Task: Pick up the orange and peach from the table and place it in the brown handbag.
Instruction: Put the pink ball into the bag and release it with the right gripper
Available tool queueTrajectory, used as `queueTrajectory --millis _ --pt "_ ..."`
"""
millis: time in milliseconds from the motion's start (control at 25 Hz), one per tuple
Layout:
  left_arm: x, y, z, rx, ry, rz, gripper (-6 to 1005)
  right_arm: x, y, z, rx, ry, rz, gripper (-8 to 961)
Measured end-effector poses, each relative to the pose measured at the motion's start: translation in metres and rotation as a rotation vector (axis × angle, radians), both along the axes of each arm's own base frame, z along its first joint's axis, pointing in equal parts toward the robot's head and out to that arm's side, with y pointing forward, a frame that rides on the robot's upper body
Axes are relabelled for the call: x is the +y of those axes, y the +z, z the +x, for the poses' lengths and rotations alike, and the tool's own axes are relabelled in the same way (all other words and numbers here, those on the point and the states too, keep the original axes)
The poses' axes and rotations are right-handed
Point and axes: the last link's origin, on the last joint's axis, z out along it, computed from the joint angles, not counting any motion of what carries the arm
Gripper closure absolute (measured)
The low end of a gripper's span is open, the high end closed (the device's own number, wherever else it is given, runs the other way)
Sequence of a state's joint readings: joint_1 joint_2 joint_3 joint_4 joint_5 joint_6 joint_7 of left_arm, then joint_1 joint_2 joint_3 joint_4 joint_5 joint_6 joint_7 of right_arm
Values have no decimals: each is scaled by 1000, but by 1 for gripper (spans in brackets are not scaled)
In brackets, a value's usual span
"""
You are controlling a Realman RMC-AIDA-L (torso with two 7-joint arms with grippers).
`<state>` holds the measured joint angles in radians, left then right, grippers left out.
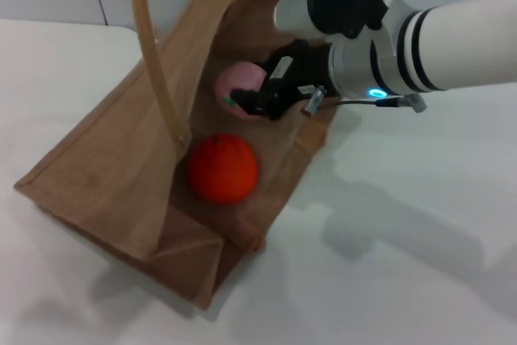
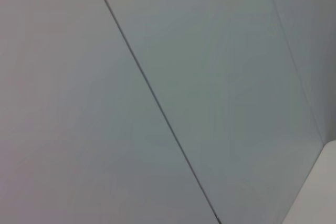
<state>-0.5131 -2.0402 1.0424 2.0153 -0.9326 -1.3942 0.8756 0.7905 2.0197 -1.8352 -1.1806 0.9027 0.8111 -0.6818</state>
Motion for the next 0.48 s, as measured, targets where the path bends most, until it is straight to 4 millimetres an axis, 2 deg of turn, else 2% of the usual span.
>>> queueTrajectory --millis 480 --pt "-3 -1 3 -11 -13 -15 843 12 -5 1 31 39 36 502"
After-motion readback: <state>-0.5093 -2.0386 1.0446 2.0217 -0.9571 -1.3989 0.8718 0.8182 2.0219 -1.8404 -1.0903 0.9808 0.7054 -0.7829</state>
